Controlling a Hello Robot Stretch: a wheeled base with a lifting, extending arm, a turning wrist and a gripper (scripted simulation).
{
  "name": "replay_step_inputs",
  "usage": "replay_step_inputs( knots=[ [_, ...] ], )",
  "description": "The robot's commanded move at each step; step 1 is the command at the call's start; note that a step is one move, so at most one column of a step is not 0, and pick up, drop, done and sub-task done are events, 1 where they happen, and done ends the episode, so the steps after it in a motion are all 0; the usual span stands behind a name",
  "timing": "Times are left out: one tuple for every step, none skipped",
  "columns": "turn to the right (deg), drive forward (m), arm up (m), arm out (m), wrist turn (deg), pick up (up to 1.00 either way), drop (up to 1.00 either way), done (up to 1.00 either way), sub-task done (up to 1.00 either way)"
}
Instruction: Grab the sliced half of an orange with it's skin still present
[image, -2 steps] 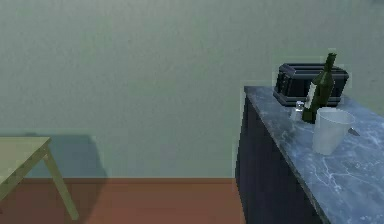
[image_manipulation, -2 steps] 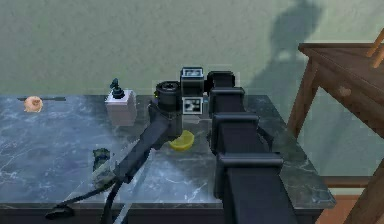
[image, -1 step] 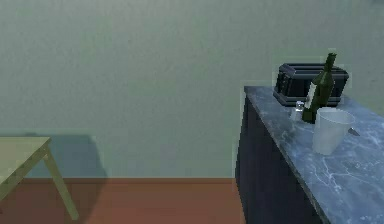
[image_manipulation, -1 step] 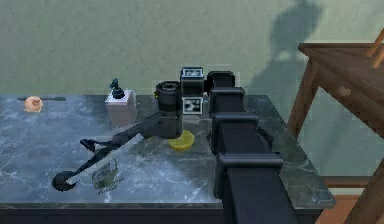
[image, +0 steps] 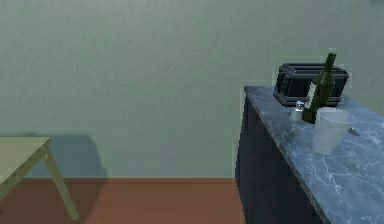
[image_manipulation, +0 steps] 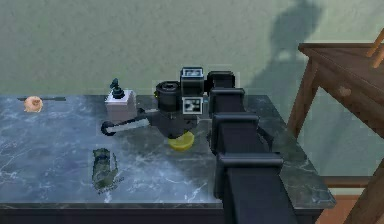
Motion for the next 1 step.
replay_step_inputs(
  knots=[
    [0.0,0.00,0.00,0.00,39.0,0.00,0.00,0.00,0.00]
  ],
)
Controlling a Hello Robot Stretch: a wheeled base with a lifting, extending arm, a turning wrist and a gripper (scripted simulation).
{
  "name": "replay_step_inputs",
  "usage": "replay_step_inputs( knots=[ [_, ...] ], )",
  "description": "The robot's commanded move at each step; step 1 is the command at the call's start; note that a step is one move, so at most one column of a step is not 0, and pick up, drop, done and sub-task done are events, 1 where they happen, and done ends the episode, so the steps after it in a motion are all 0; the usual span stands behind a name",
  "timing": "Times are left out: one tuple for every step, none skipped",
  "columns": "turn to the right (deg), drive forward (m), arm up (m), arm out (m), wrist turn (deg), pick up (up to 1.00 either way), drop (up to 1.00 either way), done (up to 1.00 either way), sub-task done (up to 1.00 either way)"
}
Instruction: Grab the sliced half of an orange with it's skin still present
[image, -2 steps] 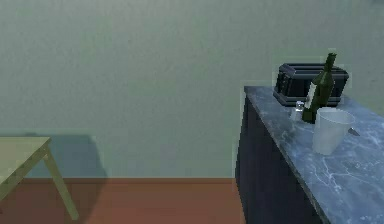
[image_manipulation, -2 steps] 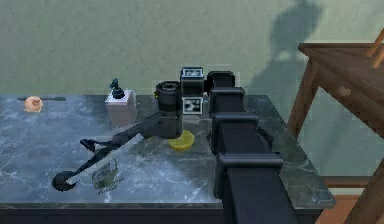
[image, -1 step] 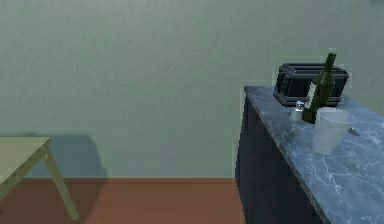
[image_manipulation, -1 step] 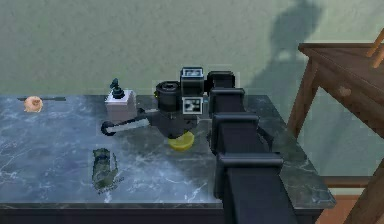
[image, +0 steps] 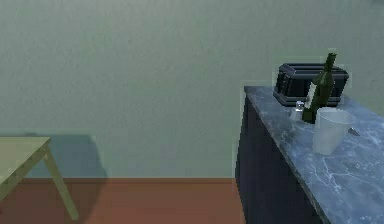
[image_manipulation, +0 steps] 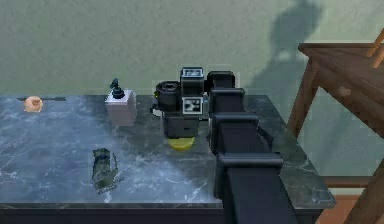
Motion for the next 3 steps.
replay_step_inputs(
  knots=[
    [0.0,0.00,-0.12,0.00,0.0,0.00,0.00,0.00,0.00],
    [0.0,0.00,0.00,0.00,0.0,1.00,0.00,0.00,0.00],
    [0.0,0.00,0.10,0.00,0.0,0.00,0.00,0.00,0.00]
  ],
)
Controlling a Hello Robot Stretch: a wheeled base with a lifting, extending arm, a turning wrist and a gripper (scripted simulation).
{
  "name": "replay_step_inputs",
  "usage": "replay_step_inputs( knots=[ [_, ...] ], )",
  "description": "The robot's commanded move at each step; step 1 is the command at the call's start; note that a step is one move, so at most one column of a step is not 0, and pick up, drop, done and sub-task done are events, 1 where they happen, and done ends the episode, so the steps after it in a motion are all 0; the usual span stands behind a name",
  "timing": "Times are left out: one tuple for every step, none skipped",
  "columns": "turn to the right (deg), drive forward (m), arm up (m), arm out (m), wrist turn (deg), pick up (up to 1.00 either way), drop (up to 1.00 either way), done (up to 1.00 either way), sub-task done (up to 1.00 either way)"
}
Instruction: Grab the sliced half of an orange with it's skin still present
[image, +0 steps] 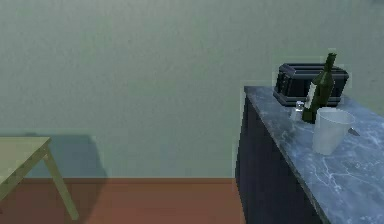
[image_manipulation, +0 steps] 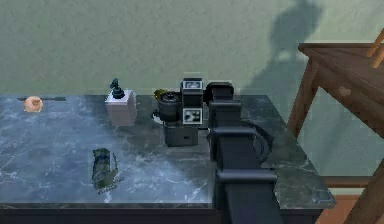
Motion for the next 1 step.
replay_step_inputs(
  knots=[
    [0.0,0.00,0.00,0.00,0.0,0.00,0.00,1.00,0.00]
  ],
)
